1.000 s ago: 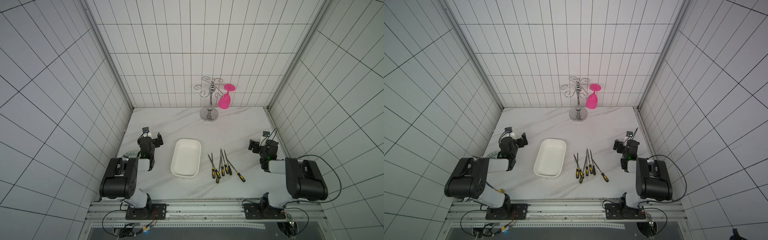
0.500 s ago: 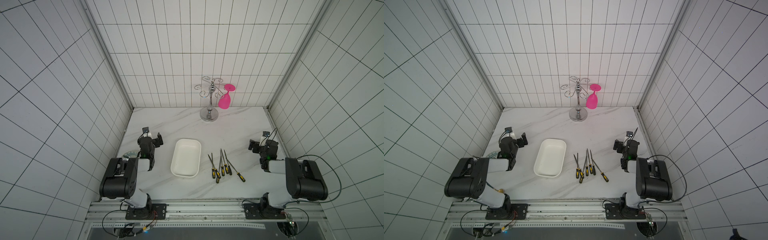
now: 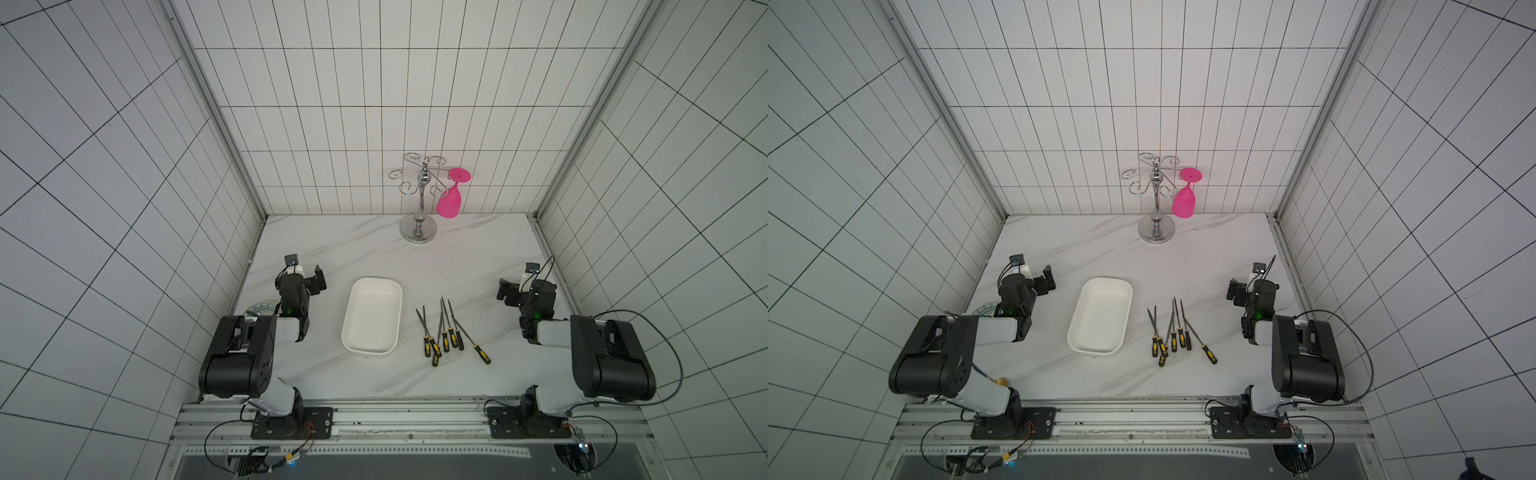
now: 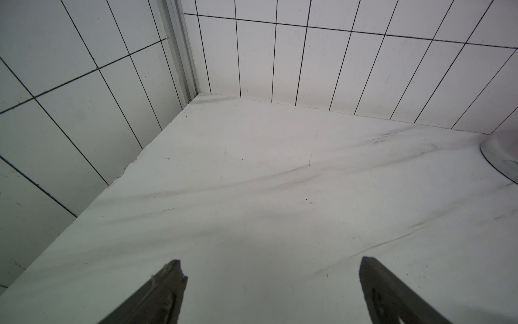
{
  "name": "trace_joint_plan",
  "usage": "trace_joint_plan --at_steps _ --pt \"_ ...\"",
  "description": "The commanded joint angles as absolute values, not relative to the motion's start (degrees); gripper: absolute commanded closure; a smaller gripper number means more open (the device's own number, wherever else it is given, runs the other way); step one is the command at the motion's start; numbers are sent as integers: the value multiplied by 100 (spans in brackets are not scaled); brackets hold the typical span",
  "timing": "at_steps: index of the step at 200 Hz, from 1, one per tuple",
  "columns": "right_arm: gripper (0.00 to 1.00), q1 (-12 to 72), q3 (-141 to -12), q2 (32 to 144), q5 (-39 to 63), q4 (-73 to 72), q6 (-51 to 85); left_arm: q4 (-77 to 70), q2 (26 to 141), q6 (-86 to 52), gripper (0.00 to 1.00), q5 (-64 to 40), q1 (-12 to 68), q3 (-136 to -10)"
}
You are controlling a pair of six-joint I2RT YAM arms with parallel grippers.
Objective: Put the file tool into the storage box
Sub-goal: Pick up the file tool from the center of the board.
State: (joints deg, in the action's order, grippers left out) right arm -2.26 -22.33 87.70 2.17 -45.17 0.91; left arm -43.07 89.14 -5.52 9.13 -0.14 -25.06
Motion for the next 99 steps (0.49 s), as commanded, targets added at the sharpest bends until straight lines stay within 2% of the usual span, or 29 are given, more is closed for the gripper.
trace_joint_plan --at_steps 1,57,69,83,99 --pt "2 -242 -2503 8832 220 -4601 136 -4477 8944 -492 1 839 0 -2545" --pt "1 -73 -2571 8692 22 -4410 -27 -4385 8917 -492 1 835 -8 -2572" --pt "1 250 -2828 8386 -367 -3759 -268 -4423 8888 -440 1 785 -3 -2573" --pt "2 557 -3576 7991 -753 -2199 -297 -4216 8750 -357 1 817 -1 -2741" --pt "2 724 -4247 7907 -723 -1269 -42 -2207 8418 -493 1 1001 4 -3744"
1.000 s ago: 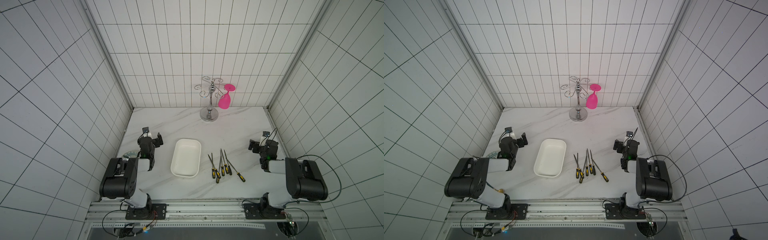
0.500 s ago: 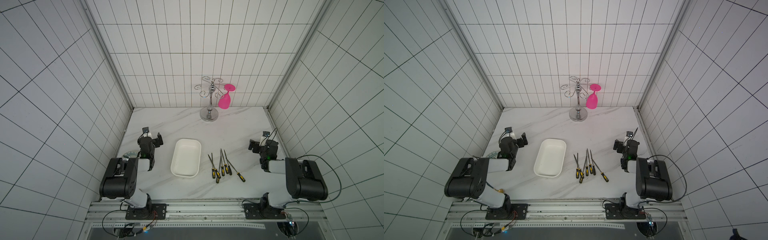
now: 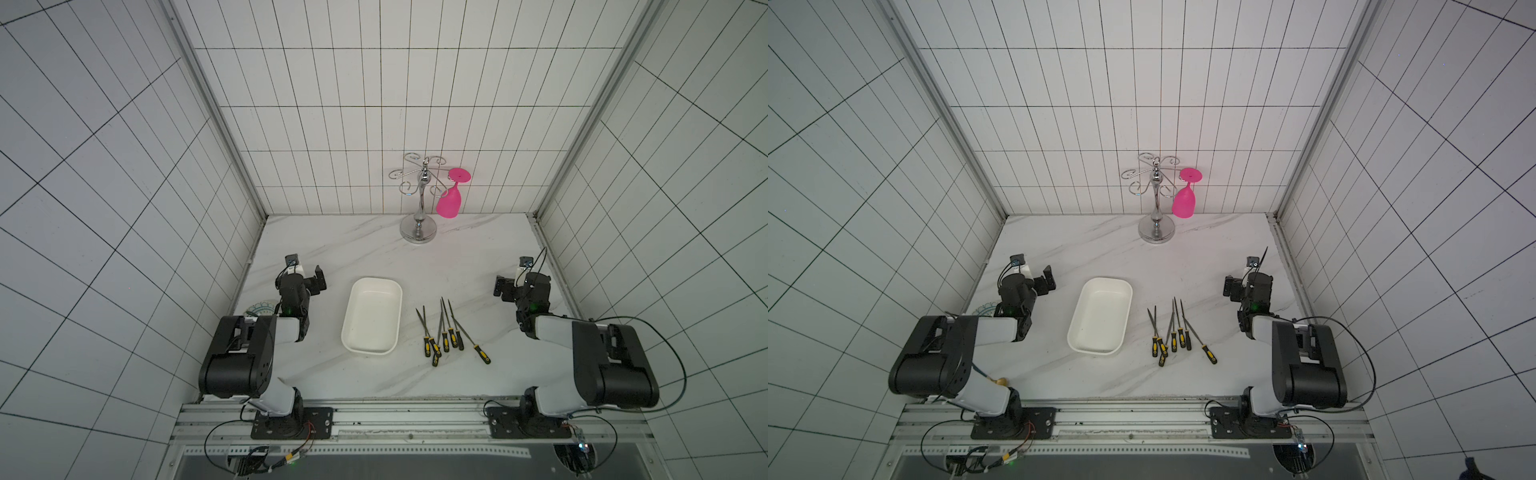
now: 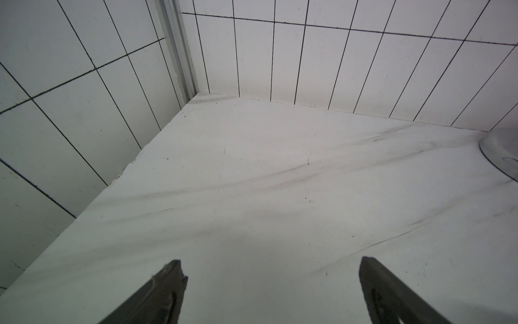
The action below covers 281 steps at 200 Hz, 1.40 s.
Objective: Put the file tool into the storage box
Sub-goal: Pick up the file tool from the center of the board.
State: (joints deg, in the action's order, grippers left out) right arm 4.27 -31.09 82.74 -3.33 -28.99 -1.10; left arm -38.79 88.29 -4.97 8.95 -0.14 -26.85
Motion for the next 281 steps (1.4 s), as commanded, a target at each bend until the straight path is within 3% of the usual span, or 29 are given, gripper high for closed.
trace_joint_plan --at_steps 1,15,35,62,66,78,86,106,148,189,281 --pt "1 731 -4281 7909 -726 -1241 -21 -2088 8406 -510 1 1010 7 -3810" --pt "2 859 -4624 7939 -852 -920 694 -1494 8295 -879 1 926 5 -4348" --pt "1 1048 -4972 7937 -752 -165 1958 -2242 8294 -1382 1 504 149 -4502" --pt "1 1597 -5638 7859 -752 1623 2528 -1822 8489 -1379 1 776 1121 -5081" --pt "7 1674 -5723 7822 -673 1847 2505 -1677 8527 -1237 1 851 1332 -5186" --pt "40 1913 -5925 7672 -527 2489 2387 -1358 8671 -822 1 1209 1951 -5440" --pt "48 2087 -6011 7551 -351 2833 2231 -1291 8775 -638 1 1391 2321 -5545" --pt "50 2517 -5994 7292 458 3444 1765 -1241 8930 -692 1 1291 2807 -5734" --pt "52 3920 -5794 7339 524 4482 1171 -868 9323 -1452 1 1459 2663 -6345" --pt "68 4456 -6424 8250 382 5480 838 -309 9668 -2713 1 1647 2041 -6745" --pt "59 4685 -6701 8863 1193 5284 177 542 9604 -2543 1 2197 1979 -6789"
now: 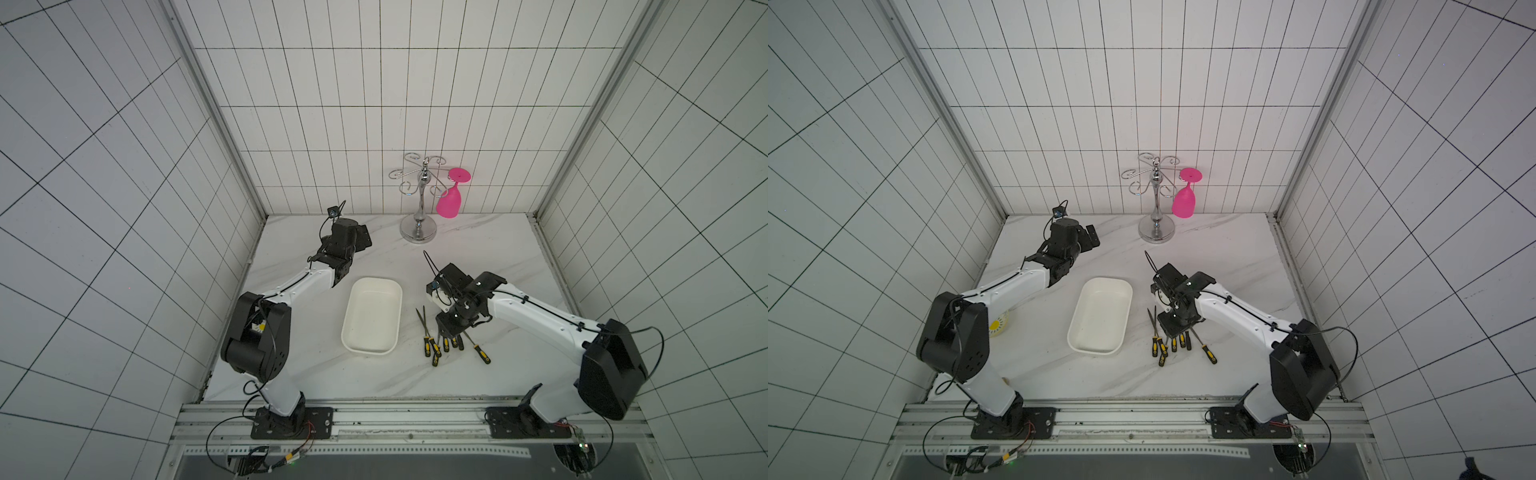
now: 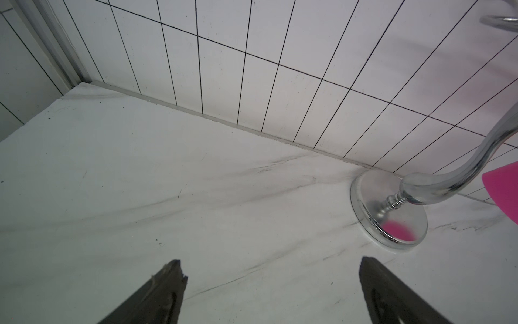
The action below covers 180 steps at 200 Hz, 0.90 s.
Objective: Put the file tool into the storage box
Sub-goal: Pick up the file tool from the center of the board.
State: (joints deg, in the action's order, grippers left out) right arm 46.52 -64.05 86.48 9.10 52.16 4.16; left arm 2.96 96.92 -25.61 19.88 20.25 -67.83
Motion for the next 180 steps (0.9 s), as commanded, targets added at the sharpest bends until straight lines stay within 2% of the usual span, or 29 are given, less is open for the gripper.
trace_joint_plan --at_steps 1,85,141,180 --pt "59 4685 -6704 8870 1198 5274 176 548 9601 -2541 1 2197 1974 -6778" --pt "61 4676 -6781 9543 1380 4843 167 1541 8940 -3087 1 2549 1855 -6147" --pt "63 4684 -6669 9949 1729 4219 350 1934 8935 -2741 1 2417 1850 -6494" --pt "65 4677 -6458 9919 1488 4219 270 2131 8542 -3028 1 2315 1846 -6147"
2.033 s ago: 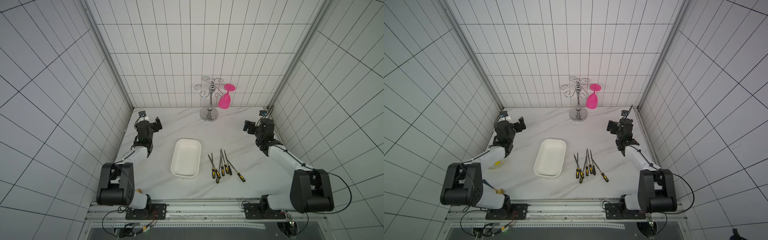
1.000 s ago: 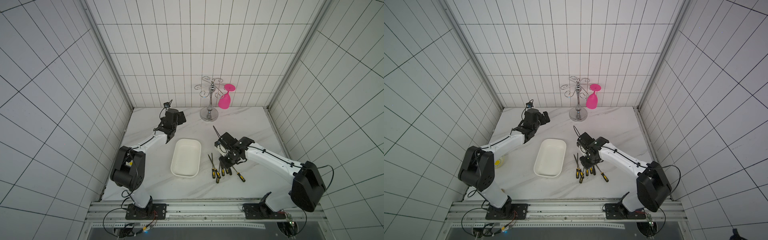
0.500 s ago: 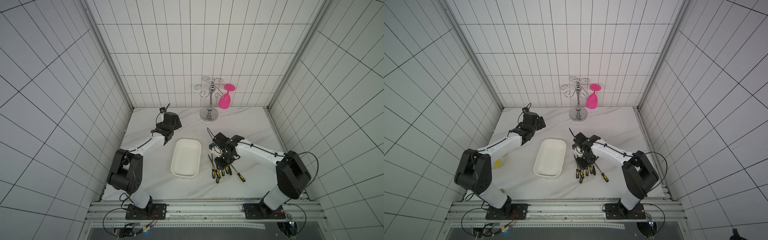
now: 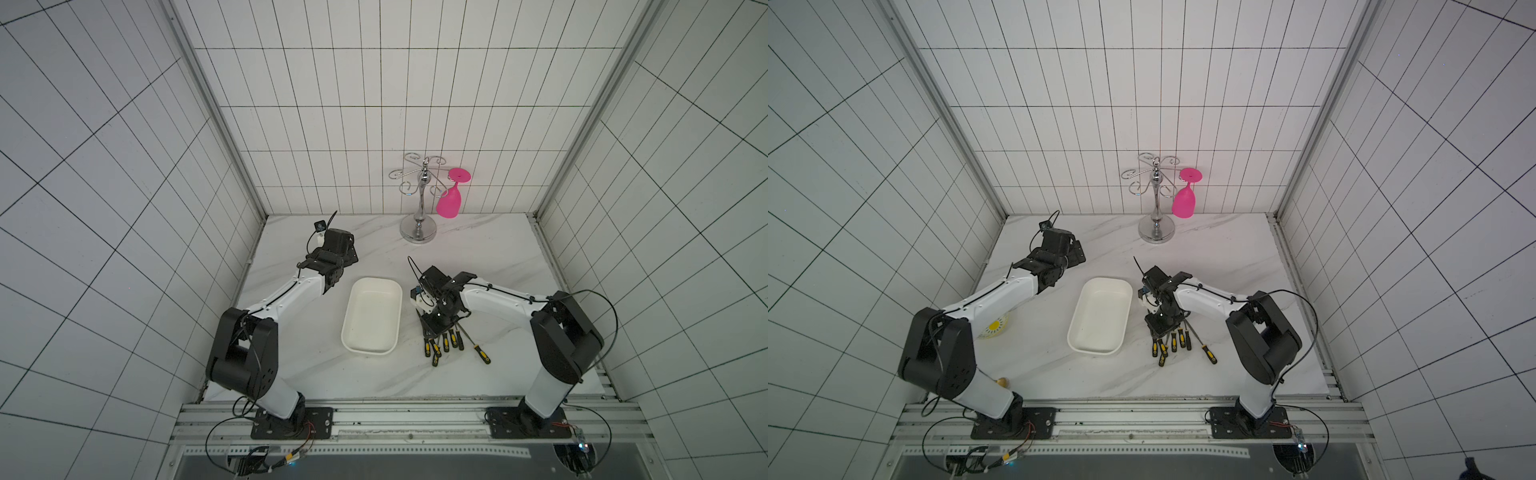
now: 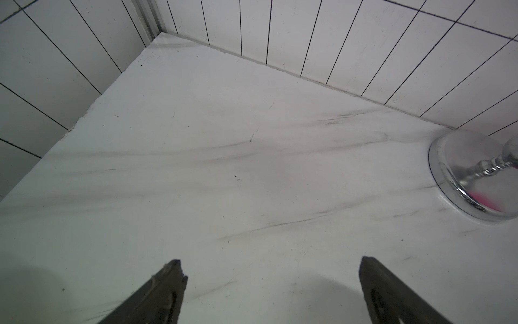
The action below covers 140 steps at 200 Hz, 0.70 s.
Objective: Put the file tool into the storage box
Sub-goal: Pick up the file tool from the center of the board.
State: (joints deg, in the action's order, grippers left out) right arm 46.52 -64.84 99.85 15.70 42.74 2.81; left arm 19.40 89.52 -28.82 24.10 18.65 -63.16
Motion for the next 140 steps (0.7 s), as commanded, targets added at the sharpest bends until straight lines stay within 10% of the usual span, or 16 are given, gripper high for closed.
trace_joint_plan --at_steps 1,140 --pt "65 4681 -6450 9908 1478 4219 271 2120 8529 -3026 1 2300 1846 -6132" --pt "69 4738 -5601 9734 1384 3824 531 1915 7555 -3377 1 1862 1960 -5017"
